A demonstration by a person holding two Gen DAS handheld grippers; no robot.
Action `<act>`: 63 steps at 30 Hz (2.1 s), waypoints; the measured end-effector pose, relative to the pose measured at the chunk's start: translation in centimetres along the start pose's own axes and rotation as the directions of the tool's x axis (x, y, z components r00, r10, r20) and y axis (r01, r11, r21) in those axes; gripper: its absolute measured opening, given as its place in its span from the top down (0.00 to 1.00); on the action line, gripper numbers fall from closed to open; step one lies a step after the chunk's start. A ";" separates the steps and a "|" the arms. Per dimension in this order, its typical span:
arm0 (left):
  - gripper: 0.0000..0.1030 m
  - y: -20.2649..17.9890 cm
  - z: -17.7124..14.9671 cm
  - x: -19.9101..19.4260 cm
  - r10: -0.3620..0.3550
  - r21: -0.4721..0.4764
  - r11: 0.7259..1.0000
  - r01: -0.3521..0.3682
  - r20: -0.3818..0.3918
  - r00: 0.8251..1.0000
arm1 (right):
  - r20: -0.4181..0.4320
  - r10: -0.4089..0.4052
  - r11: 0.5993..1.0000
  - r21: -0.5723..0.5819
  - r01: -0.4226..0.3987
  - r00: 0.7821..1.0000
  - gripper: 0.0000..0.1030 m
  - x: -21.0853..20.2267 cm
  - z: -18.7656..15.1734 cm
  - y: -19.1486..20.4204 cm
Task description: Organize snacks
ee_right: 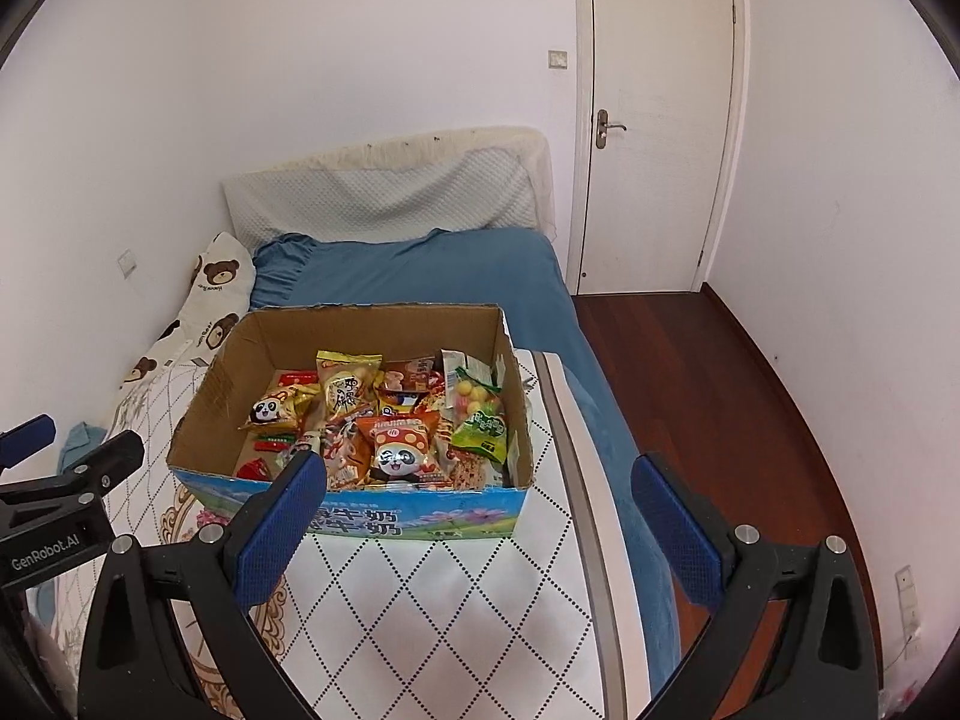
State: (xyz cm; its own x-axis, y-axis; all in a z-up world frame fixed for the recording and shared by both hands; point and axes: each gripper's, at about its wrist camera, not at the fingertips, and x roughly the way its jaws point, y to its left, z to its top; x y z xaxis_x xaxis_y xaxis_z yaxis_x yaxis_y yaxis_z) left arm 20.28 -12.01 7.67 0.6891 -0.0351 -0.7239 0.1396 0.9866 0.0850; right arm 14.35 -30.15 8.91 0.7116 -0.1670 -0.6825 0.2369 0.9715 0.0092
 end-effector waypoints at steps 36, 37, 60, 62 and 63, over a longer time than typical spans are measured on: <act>0.00 -1.1 0.1 -1.0 -0.012 0.035 0.999 0.011 0.021 1.000 | 0.004 -0.005 1.000 -0.008 0.005 1.000 0.00 -0.8 0.1 -0.5; 0.00 -1.2 0.0 -1.0 -0.013 0.037 0.999 0.012 0.021 1.000 | 0.005 -0.005 1.000 -0.006 0.005 1.000 0.00 -0.8 0.0 -0.6; 0.00 -1.6 0.1 -1.3 -0.025 0.052 0.998 0.023 0.031 0.999 | 0.004 0.005 1.000 0.003 -0.005 1.000 0.00 -0.8 0.3 -0.7; 0.00 -1.6 0.1 -1.2 -0.028 0.053 0.998 0.026 0.030 0.999 | 0.004 0.006 1.000 0.003 -0.006 1.000 0.00 -0.8 0.3 -0.7; 0.00 -1.7 0.1 -1.2 -0.029 0.053 0.998 0.027 0.030 0.999 | 0.003 0.005 1.000 0.002 -0.005 1.000 0.00 -0.8 0.3 -0.7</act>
State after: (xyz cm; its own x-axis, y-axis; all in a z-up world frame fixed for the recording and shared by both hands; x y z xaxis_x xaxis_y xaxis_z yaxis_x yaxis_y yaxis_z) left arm 19.29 -13.63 8.47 0.7056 -0.0681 -0.7053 0.1959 0.9753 0.1018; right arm 13.80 -30.79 9.68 0.7145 -0.1622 -0.6805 0.2345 0.9720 0.0145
